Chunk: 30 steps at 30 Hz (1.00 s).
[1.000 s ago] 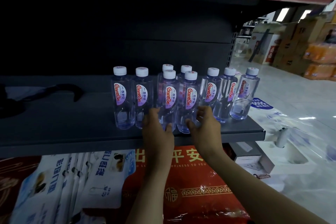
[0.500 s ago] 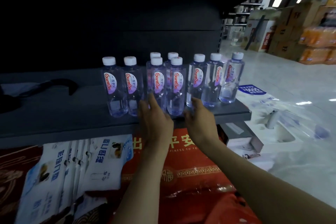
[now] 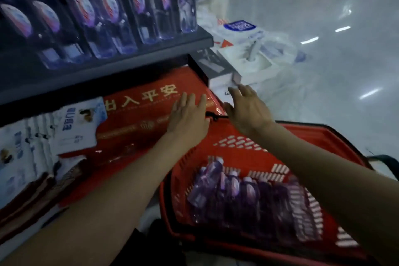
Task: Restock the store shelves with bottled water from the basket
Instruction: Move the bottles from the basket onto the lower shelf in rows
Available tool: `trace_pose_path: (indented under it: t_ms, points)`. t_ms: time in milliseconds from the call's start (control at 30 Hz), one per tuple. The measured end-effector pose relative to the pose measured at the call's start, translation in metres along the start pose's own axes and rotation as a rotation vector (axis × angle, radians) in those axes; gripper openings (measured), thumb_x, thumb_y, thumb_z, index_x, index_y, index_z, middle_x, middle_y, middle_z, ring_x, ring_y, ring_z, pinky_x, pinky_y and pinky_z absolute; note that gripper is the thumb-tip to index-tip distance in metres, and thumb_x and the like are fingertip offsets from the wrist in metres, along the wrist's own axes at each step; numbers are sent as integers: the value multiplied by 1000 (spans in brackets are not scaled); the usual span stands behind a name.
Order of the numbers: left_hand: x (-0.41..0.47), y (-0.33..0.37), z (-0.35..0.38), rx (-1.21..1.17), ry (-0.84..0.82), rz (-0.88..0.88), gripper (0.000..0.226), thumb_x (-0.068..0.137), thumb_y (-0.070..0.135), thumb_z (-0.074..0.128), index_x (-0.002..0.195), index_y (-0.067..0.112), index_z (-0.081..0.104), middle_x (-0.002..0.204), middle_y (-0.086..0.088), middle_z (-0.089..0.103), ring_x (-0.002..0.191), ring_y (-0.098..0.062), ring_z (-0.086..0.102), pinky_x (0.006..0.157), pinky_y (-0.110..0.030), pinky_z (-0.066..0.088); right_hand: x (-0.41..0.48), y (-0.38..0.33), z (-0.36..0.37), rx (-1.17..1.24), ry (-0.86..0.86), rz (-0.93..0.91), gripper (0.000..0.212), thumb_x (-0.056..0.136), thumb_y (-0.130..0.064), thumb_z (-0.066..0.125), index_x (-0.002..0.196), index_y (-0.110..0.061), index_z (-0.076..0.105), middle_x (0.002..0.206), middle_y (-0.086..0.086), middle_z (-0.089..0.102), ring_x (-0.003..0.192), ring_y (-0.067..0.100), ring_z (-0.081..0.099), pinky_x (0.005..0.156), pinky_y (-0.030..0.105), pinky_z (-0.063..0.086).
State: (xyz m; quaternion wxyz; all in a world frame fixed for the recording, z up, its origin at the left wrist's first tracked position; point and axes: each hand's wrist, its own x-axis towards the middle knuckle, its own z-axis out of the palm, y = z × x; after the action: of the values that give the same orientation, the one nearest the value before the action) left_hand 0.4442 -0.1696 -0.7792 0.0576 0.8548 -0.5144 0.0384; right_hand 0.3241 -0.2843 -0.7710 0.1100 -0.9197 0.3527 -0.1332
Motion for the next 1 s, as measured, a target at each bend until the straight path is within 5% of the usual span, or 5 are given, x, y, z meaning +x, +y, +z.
trace_pose_path:
  t_ms: [167,400,600,867,1000]
  points:
    - [-26,53,62,25,-194,165,61,91,36,53,145,14,35,142,-12,42,135,-30,35,110,-42,33,-58,73,13,13,-53,153,50,101,-35,42,143,-8,40,147,19,41,138,36,35,110,46,36]
    - [-64,46,159,-159,-630,-182,70,92,31,55,154,23,23,148,-17,41,134,-36,43,110,-41,38,-127,148,62,180,-319,597,51,97,-37,48,138,-7,41,135,21,49,122,41,50,100,47,45]
    - [-59,33,180,-331,-724,-311,95,82,24,74,156,25,15,143,-11,51,125,-30,54,99,-30,44,-167,195,106,354,-495,951,23,96,-23,56,76,-15,48,71,2,50,64,16,52,61,26,43]
    - [-53,70,213,-569,-835,-268,67,68,39,77,130,27,55,121,2,65,109,-19,61,99,-35,49,-169,205,138,171,-586,892,15,88,-24,68,94,-14,58,88,8,63,76,19,64,71,34,57]
    - [-56,95,206,-595,-839,-194,64,81,32,73,140,31,47,133,4,60,117,-18,55,95,-24,38,-162,208,128,673,-528,983,13,87,-23,69,88,-12,63,87,10,67,80,24,66,68,33,52]
